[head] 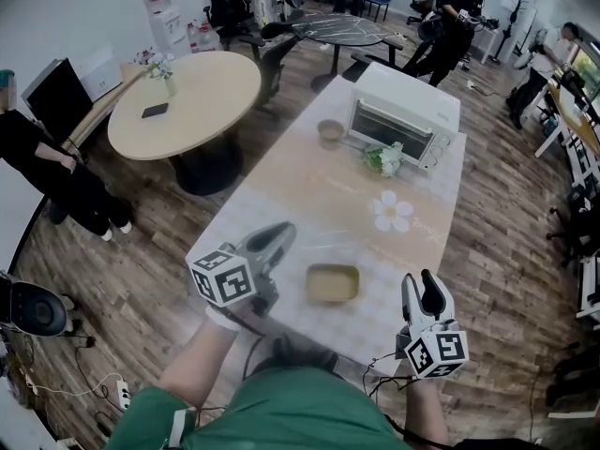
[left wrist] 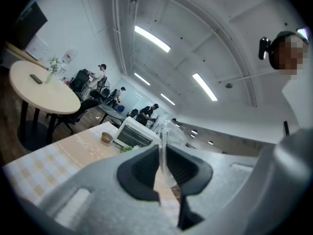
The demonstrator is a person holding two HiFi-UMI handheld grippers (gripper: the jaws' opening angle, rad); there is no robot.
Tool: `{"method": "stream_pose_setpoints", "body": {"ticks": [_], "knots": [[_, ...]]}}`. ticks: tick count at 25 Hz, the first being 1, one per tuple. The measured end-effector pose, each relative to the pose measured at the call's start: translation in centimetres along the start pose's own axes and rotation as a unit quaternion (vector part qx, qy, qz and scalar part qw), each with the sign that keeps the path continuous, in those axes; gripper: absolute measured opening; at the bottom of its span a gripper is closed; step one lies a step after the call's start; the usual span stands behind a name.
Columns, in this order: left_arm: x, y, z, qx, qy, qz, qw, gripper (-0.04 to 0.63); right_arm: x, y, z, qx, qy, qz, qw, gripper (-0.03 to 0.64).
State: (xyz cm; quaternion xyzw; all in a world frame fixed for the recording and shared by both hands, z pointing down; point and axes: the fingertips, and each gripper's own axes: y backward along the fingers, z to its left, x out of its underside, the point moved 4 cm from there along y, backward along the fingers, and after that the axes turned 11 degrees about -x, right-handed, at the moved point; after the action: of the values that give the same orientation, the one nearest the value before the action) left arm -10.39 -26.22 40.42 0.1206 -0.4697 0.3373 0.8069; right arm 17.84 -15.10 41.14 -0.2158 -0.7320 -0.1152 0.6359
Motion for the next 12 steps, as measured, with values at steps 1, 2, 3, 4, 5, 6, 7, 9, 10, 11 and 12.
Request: {"method": "stream_pose_setpoints", "body": {"ticks": [1,2,3,4,5,6,7,9,10,11,12], "knots": [[-0.5,0.2,-0.3,0.000,-0.006,-0.007,1.0000,0.041,-0.3,0.0,0.1,-0.001,0.004,-0.007,1.000,0.153],[-0.9,0.3,-0.6,0.000,-0.010,-0.013,0.9999,0.041,-0.7,0.1,0.2,-0.003,0.010,-0.015,1.000,0.155],[-1.3,0.4,-1.0,0.001,-0.014,-0.020,0.9997,0.041,-1.1,0.2,0.2,-0.004,0.015,-0.022,1.000,0.153],[-1.7,0.6,-1.3,0.002,-0.018,-0.026,0.9995,0.041,-1.5,0.3,0.2,-0.005,0.020,-0.027,0.999,0.154],[-2.0,0.7,-1.7,0.003,-0.020,-0.032,0.9993,0.041,-2.0,0.4,0.3,-0.005,0.023,-0.031,0.999,0.155],[-2.4,0.8,-2.0,0.004,-0.023,-0.037,0.9990,0.041,-2.5,0.5,0.4,-0.006,0.026,-0.035,0.999,0.155],[-2.7,0.9,-2.3,0.006,-0.025,-0.042,0.9988,0.041,-3.0,0.6,0.5,-0.007,0.030,-0.040,0.999,0.155],[-3.3,1.1,-2.7,0.006,-0.031,-0.052,0.9981,0.041,-3.8,0.7,0.7,-0.013,0.039,-0.050,0.998,0.155],[-3.6,1.3,-2.9,0.007,-0.033,-0.056,0.9978,0.041,-4.1,0.8,0.8,-0.016,0.042,-0.054,0.998,0.155],[-3.8,1.4,-3.0,0.007,-0.034,-0.060,0.9976,0.041,-4.3,0.8,1.0,-0.018,0.042,-0.057,0.997,0.155],[-4.0,1.6,-3.1,0.008,-0.034,-0.063,0.9974,0.041,-4.5,0.8,1.1,-0.018,0.042,-0.059,0.997,0.155]]}}
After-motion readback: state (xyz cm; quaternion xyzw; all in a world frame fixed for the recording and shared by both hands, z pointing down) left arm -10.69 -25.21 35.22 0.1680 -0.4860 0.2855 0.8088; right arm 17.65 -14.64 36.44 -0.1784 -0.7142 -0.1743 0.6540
